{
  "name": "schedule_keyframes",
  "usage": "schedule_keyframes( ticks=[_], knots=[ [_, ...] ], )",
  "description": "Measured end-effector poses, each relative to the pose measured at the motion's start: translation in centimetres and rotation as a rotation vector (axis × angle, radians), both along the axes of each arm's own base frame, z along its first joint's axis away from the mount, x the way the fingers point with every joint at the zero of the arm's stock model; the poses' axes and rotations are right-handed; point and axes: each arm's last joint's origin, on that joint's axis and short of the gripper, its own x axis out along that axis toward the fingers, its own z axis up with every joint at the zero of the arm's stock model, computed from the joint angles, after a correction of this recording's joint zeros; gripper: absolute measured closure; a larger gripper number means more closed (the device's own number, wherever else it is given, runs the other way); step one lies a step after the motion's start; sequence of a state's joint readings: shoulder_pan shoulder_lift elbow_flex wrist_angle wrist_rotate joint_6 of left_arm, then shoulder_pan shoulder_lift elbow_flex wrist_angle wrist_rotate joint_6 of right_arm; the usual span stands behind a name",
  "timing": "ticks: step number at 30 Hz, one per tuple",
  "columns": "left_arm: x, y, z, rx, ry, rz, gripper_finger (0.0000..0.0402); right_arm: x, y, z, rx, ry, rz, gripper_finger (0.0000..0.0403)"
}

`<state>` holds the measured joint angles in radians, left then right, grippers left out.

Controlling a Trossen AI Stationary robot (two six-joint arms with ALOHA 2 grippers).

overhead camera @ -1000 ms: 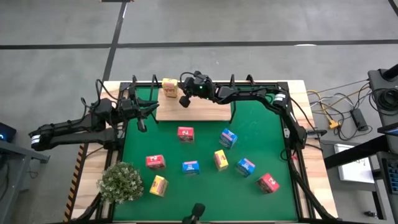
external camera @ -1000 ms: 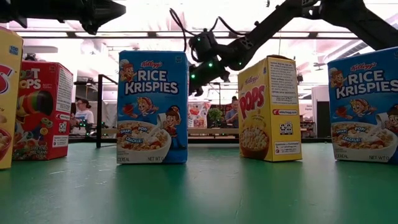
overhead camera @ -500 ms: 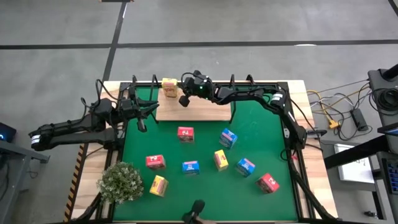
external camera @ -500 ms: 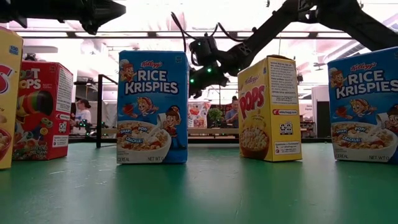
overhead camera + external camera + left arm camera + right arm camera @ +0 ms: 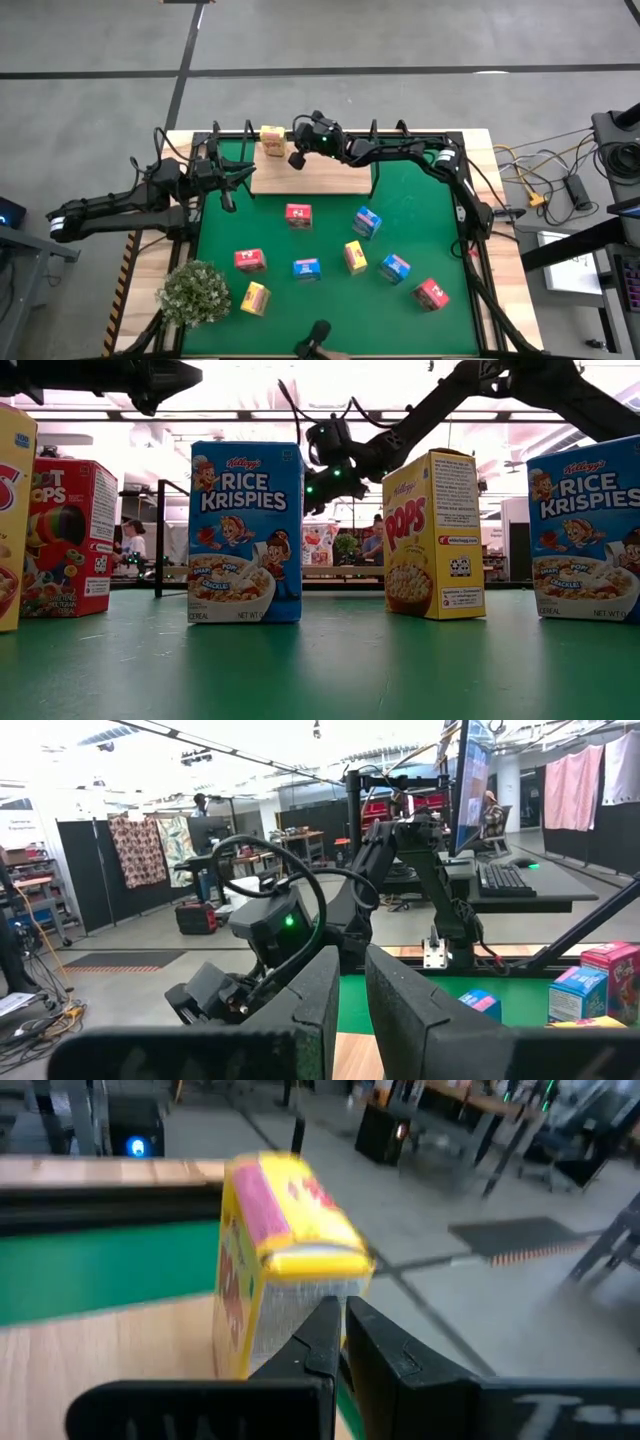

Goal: Stack cereal on shelf
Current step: Put the top yellow cereal box on the shelf

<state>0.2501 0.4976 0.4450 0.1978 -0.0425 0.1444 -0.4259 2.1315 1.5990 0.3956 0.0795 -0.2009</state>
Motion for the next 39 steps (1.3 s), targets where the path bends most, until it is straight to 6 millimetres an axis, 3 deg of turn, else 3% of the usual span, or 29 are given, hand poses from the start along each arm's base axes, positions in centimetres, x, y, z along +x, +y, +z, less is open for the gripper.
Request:
schedule_keyframes(
  ticks=[5, 12, 18, 31, 39],
  knots=[
    [0.0, 0.0, -0.1, -0.002, 0.007, 0.000, 0.0365, -0.7, 1.0, 1.5, 0.113, 0.053, 0.000, 0.0390],
    [0.0, 0.0, -0.1, -0.002, 0.007, 0.000, 0.0365, 0.0, 2.9, 2.0, 0.174, 0.014, 0.174, 0.0390],
    [0.0, 0.0, -0.1, -0.001, 0.005, 0.000, 0.0365, 0.6, 2.4, 0.6, 0.152, -0.020, 0.166, 0.0390],
    [0.0, 0.0, 0.0, -0.001, 0.003, 0.000, 0.0365, 0.2, 0.4, 0.5, 0.116, -0.093, 0.130, 0.0390],
    [0.0, 0.0, 0.0, 0.000, 0.004, 0.000, 0.0365, 0.4, 1.1, 0.4, 0.127, -0.069, 0.144, 0.0390]
  ],
)
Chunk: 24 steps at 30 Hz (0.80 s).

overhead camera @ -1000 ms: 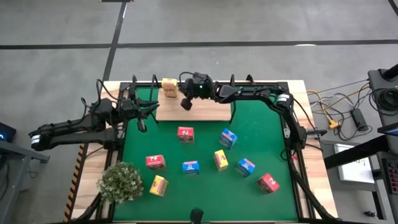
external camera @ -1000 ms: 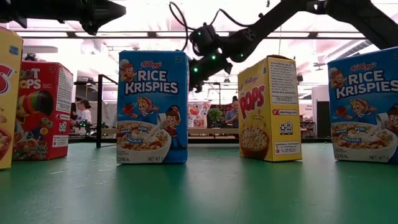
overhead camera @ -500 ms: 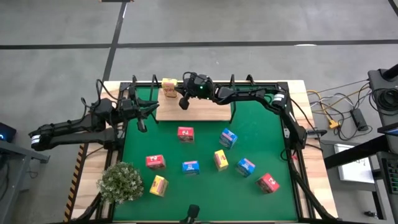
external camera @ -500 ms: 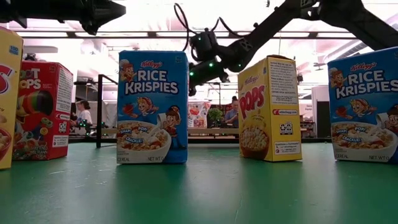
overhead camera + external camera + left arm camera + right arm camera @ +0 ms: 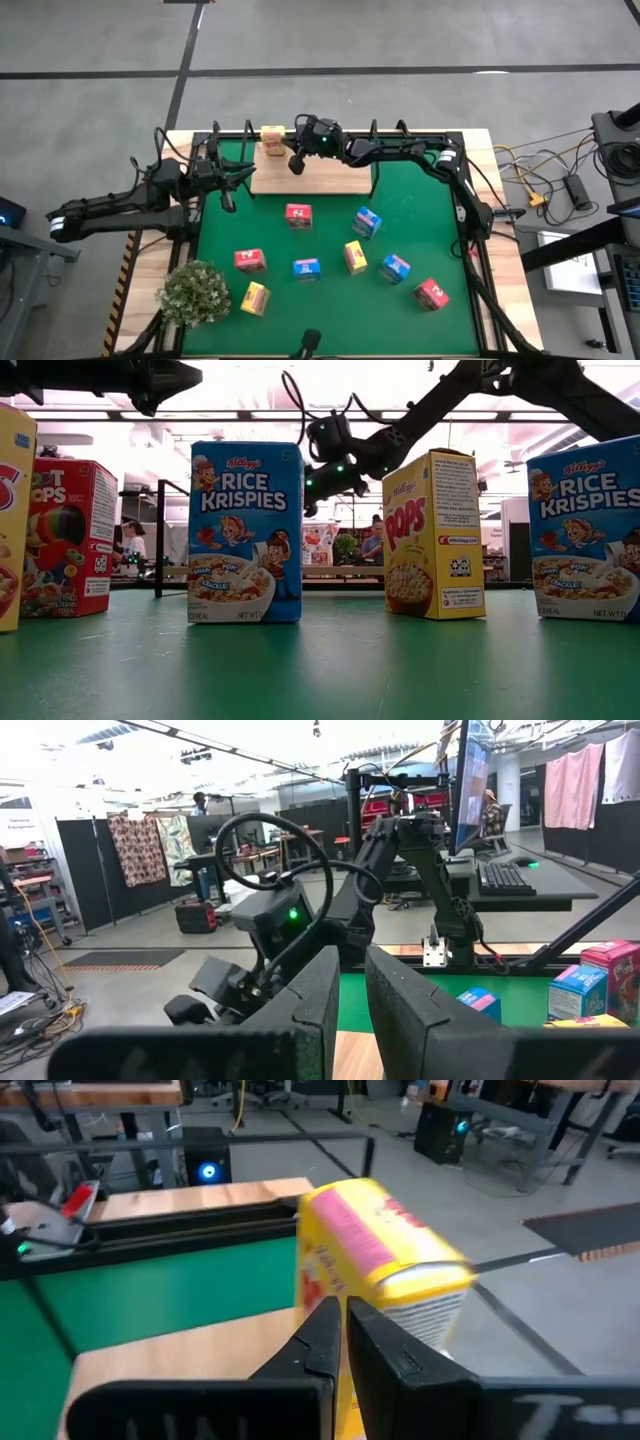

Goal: Stack cereal on shelf
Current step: Put the top yellow cereal box on the shelf, then put the top red cereal box on the shelf

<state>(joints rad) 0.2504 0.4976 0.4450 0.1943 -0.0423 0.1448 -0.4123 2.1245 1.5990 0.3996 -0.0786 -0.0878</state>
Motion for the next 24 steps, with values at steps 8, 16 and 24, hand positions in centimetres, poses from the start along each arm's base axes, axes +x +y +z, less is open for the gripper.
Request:
schedule_keyframes(
  ticks=[8, 16, 24],
  knots=[
    [0.0, 0.0, 0.0, 0.000, 0.000, 0.000, 0.0365, -0.4, 2.3, 2.2, 0.039, 0.066, 0.044, 0.0390],
    [0.0, 0.0, 0.0, -0.012, -0.003, -0.002, 0.0365, -2.8, 6.0, 7.5, 0.086, 0.170, 0.098, 0.0390],
    [0.0, 0.0, 0.0, -0.021, -0.006, -0.004, 0.0365, -5.2, 10.2, 10.6, 0.170, 0.279, 0.151, 0.0390]
  ],
)
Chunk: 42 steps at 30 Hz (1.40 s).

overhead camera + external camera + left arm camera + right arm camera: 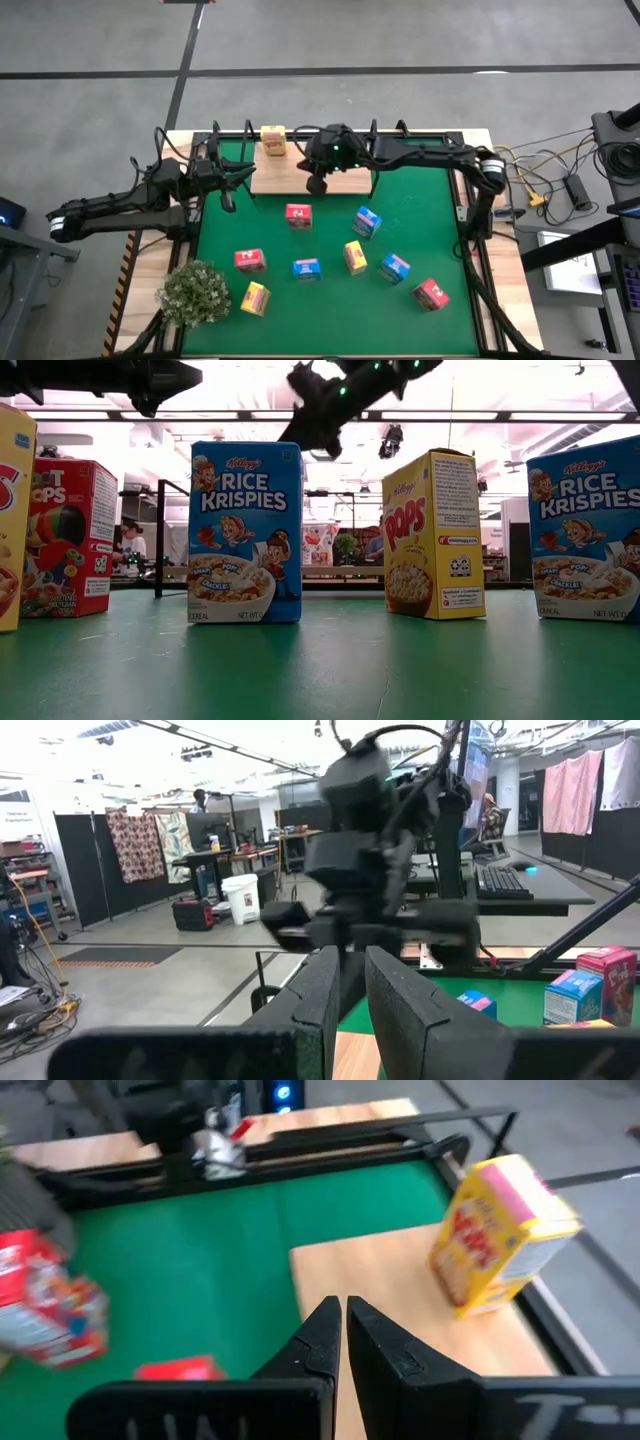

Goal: Stack cereal on shelf
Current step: Put the top red cereal box on the shelf

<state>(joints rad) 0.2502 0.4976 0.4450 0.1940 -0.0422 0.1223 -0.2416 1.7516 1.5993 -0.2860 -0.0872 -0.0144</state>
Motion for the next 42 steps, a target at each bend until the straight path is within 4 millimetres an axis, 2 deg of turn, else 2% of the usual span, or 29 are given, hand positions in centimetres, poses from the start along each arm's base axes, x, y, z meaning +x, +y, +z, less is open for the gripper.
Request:
schedule_keyframes(
  ticks=[5, 12, 15, 19, 25, 31, 36, 42],
  knots=[
    [0.0, 0.0, 0.0, 0.000, 0.000, 0.000, 0.0365, -0.2, 2.5, -0.2, 0.027, 0.067, 0.049, 0.0390],
    [0.0, 0.0, 0.0, -0.004, 0.000, 0.000, 0.0365, 0.5, 5.5, -1.7, 0.036, 0.143, 0.124, 0.0379],
    [0.0, 0.0, 0.0, -0.004, 0.000, -0.001, 0.0365, 0.6, 6.6, -1.9, 0.035, 0.162, 0.150, 0.0348],
    [0.0, 0.0, 0.0, -0.002, -0.005, -0.001, 0.0365, 1.0, 7.5, -2.6, 0.031, 0.186, 0.167, 0.0284],
    [0.0, 0.0, 0.3, 0.020, -0.023, 0.002, 0.0365, 2.0, 8.1, -5.0, -0.022, 0.250, 0.108, 0.0179],
    [-0.1, 0.0, 0.5, 0.047, -0.041, 0.006, 0.0365, 2.6, 8.1, -6.6, -0.019, 0.283, 0.098, 0.0113],
    [-0.1, 0.0, 0.6, 0.066, -0.049, 0.009, 0.0365, 2.6, 7.9, -6.7, -0.012, 0.290, 0.090, 0.0097],
    [-0.1, 0.0, 0.8, 0.084, -0.058, 0.012, 0.0365, 2.5, 7.9, -7.1, -0.008, 0.292, 0.087, 0.0111]
  ],
)
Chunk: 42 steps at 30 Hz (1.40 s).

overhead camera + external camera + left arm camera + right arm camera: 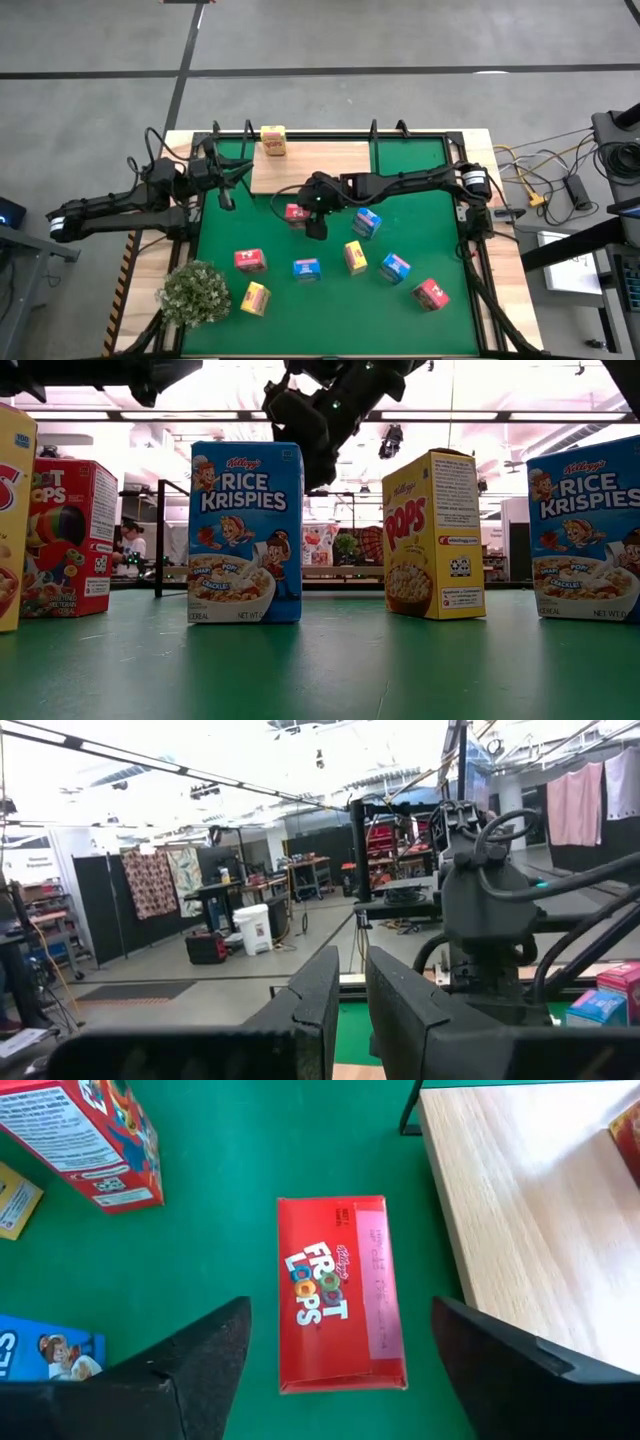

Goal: Stack cereal on shelf
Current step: Put the top red cereal box on the shelf

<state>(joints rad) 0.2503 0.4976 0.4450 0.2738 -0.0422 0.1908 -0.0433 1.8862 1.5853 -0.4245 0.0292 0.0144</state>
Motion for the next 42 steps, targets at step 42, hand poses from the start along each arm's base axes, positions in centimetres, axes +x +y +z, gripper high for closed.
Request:
schedule_keyframes(
  ticks=[42],
  knots=[
    [0.0, 0.0, 0.1, 0.005, -0.009, 0.000, 0.0365, -3.3, -6.6, 5.6, -0.131, -0.106, -0.042, 0.0223]
  ],
)
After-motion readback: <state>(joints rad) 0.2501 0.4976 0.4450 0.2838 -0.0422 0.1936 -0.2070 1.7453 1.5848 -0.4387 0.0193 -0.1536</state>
